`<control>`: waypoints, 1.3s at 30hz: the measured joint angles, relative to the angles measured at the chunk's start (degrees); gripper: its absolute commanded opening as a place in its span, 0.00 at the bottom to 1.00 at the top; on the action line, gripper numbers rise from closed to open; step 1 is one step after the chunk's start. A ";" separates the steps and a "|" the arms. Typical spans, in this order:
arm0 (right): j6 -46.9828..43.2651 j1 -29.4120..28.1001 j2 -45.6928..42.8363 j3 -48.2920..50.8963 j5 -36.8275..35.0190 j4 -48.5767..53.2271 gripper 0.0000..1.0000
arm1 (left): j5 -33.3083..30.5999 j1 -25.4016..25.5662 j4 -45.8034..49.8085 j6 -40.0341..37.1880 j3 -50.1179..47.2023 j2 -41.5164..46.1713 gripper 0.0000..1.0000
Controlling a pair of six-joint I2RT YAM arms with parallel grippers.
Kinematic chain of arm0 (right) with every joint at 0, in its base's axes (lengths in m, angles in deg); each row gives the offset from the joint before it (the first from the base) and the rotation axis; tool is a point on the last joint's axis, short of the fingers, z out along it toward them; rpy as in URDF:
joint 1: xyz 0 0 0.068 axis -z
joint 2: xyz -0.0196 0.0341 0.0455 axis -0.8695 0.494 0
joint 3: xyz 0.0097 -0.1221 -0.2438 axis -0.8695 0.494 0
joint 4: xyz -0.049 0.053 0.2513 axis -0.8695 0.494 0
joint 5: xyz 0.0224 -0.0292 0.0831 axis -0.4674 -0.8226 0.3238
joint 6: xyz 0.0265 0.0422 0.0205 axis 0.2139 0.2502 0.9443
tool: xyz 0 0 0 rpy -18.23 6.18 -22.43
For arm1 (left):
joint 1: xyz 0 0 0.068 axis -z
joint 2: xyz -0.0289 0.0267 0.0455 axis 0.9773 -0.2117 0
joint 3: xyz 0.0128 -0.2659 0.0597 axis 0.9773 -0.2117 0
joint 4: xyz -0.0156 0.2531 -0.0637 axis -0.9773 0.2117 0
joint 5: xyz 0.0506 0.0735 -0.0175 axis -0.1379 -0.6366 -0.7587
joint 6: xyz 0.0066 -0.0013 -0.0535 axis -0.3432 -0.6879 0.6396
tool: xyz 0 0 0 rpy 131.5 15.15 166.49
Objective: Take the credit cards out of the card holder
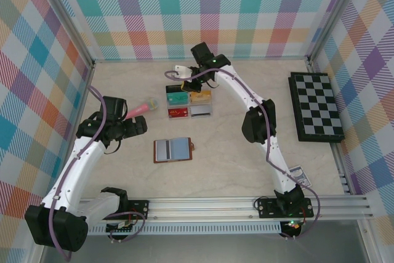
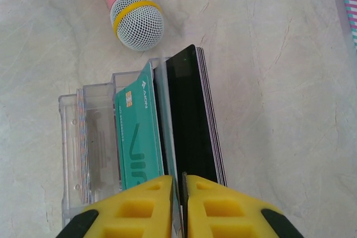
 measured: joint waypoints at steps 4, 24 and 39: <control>-0.07 0.00 0.11 0.00 -0.57 -0.11 0.15 | 0.00 -0.17 0.02 0.00 0.00 -0.11 1.00; 1.11 -0.22 0.48 -0.11 0.20 -1.49 0.09 | 0.02 -0.44 0.26 0.00 0.00 -0.85 1.00; 4.72 -0.26 1.86 -0.20 -0.42 -5.31 0.31 | 0.02 -0.70 0.26 0.00 0.00 -1.05 1.00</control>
